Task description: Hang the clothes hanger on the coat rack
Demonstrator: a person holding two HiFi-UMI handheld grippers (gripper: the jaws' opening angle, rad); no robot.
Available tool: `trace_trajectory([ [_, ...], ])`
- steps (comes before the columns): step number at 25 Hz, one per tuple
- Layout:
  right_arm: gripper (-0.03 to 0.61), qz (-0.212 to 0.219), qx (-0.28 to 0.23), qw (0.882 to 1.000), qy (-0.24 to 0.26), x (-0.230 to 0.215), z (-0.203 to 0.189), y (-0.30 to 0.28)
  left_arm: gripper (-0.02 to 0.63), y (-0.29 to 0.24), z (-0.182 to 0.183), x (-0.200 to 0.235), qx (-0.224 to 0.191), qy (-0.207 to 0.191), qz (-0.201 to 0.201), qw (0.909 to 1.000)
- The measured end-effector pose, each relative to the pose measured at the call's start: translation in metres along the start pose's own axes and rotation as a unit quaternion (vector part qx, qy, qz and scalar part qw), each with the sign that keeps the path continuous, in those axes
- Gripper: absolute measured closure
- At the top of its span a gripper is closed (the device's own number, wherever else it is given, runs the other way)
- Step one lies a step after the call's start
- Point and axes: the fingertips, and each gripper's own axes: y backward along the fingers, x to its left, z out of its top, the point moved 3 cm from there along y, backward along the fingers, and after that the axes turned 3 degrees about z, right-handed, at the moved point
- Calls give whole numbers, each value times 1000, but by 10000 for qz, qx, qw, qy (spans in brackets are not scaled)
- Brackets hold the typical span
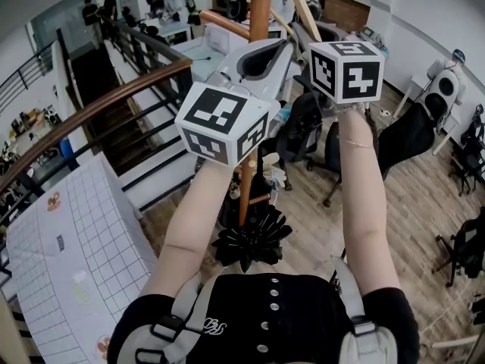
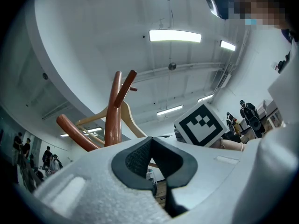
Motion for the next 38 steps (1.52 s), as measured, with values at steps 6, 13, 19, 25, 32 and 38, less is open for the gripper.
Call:
trace_trajectory([
  [6,515,35,-343,9994,-56,8,13,20,615,1,-6,-3,53,102,-18,9999],
  [13,482,107,-633,9978,-141,17,23,51,615,3,-11,-17,112,192,-126,9997],
  [19,451,174,-955,9952,-157,29,36,76,614,12,-9,-25,141,185,-159,9996],
  [25,442,162,-1109,9935,-187,36,38,99,615,20,-8,-30,155,233,-154,9995],
  [32,430,135,-1208,9924,-185,42,39,121,614,24,-7,-38,150,308,-256,9991],
  [38,419,124,-1291,9915,-133,49,32,135,614,24,-16,-45,231,427,-394,9980],
])
